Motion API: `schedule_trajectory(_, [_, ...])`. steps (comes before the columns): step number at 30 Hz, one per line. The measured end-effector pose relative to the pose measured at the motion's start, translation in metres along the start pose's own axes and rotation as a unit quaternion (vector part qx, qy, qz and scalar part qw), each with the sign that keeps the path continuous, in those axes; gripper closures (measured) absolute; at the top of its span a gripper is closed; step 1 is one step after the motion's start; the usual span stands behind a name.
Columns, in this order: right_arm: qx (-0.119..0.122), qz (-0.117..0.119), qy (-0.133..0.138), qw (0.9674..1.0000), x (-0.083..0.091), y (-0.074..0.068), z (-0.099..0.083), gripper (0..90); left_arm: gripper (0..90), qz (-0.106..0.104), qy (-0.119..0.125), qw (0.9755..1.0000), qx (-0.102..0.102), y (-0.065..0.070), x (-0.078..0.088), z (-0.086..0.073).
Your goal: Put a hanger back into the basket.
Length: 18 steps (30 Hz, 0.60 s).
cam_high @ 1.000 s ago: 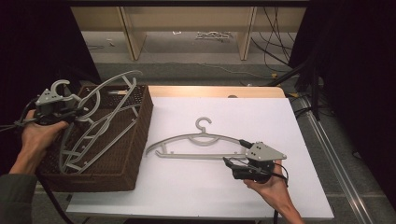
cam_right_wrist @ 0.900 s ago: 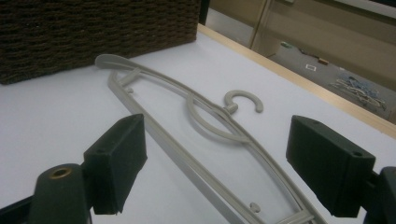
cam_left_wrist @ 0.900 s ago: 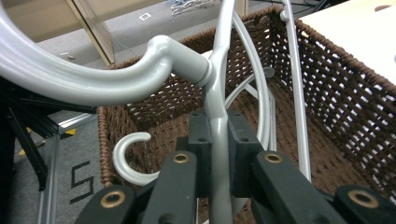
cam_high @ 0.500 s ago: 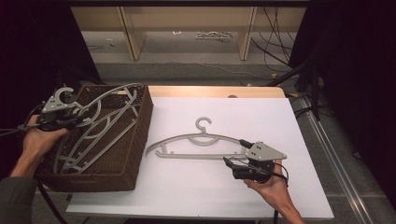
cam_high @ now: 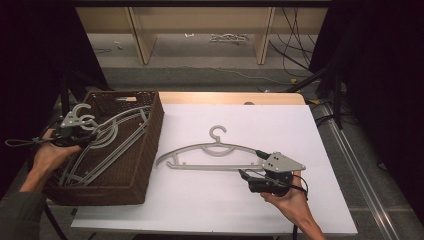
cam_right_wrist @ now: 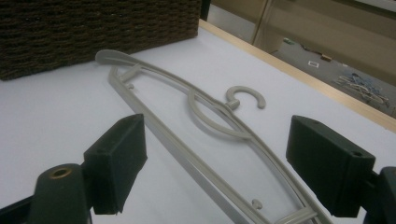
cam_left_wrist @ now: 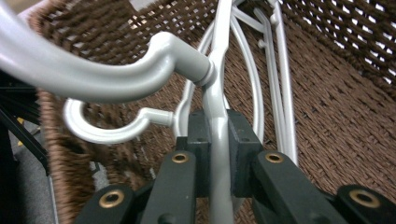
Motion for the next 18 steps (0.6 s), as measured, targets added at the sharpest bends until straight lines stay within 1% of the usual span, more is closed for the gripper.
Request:
schedule_trajectory(2, [0.0, 0.002, -0.005, 1.0, 0.001, 0.0, -0.001, 21.2, 81.9, 0.007, -0.007, 0.9999, 0.001, 0.0, -0.003, -0.002])
schedule_trajectory(4, [0.0, 0.002, -0.005, 1.0, 0.0, 0.0, -0.001, 21.2, 81.9, 0.005, -0.006, 0.9998, 0.017, -0.001, -0.005, -0.004])
schedule_trajectory(5, [-0.001, 0.002, -0.005, 1.0, 0.0, 0.0, -0.001, 21.2, 81.8, 0.005, -0.007, 0.9998, 0.018, -0.002, -0.005, -0.004])
schedule_trajectory(6, [0.0, 0.002, -0.006, 1.0, 0.0, 0.0, -0.001, 21.2, 81.2, 0.002, -0.01, 0.9996, 0.025, -0.002, -0.005, -0.005])
schedule_trajectory(7, [0.0, 0.002, -0.006, 1.0, 0.0, 0.0, -0.001, 21.2, 81.2, 0.004, -0.011, 0.9996, 0.027, -0.003, -0.005, -0.005])
schedule_trajectory(8, [-0.001, 0.003, -0.005, 1.0, 0.0, 0.0, -0.001, 21.2, 78.0, 0.005, -0.01, 0.9996, 0.027, -0.003, -0.006, -0.005])
schedule_trajectory(9, [-0.001, 0.003, -0.005, 1.0, 0.0, 0.0, -0.001, 21.2, 78.0, 0.007, -0.011, 0.9995, 0.028, -0.002, -0.006, -0.004])
schedule_trajectory(10, [-0.001, 0.003, -0.006, 1.0, 0.0, 0.0, -0.001, 21.2, 70.6, 0.011, -0.014, 0.9994, 0.029, -0.002, -0.006, -0.004])
schedule_trajectory(11, [-0.001, 0.003, -0.006, 1.0, 0.0, 0.0, -0.001, 21.2, 70.6, 0.02, -0.012, 0.999, 0.038, -0.002, -0.006, -0.004])
schedule_trajectory(12, [0.0, 0.002, -0.007, 1.0, 0.0, 0.0, -0.001, 21.2, 65.5, 0.028, -0.016, 0.9988, 0.038, -0.003, -0.005, -0.004])
schedule_trajectory(13, [0.0, 0.002, -0.007, 1.0, 0.0, 0.0, -0.001, 21.2, 65.5, 0.033, -0.015, 0.9985, 0.04, -0.004, -0.005, -0.004])
schedule_trajectory(14, [0.0, 0.002, -0.005, 1.0, 0.0, 0.0, -0.001, 21.2, 63.9, 0.035, -0.009, 0.9983, 0.045, -0.005, -0.003, -0.003])
schedule_trajectory(15, [-0.001, 0.002, -0.005, 1.0, 0.0, 0.0, -0.001, 21.2, 62.2, 0.041, -0.005, 0.9982, 0.044, -0.006, -0.001, -0.002])
schedule_trajectory(16, [-0.001, 0.002, -0.006, 1.0, 0.0, 0.0, -0.001, 21.2, 60.6, 0.049, -0.001, 0.9977, 0.047, -0.007, 0.002, -0.001])
schedule_trajectory(18, [0.001, 0.002, -0.006, 1.0, 0.0, 0.0, -0.002, 21.3, 57.3, 0.058, 0.008, 0.9965, 0.059, -0.008, 0.007, 0.002])
Point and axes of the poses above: each handheld gripper's, and its own axes: x roughly backward along the jaws, z roughly out of its top, y roughly to its right, the point moved 4 cm from there along -x, roughly forward along the jaws, and after that the axes turned 9 degrees about -x, right-handed, at the moved point
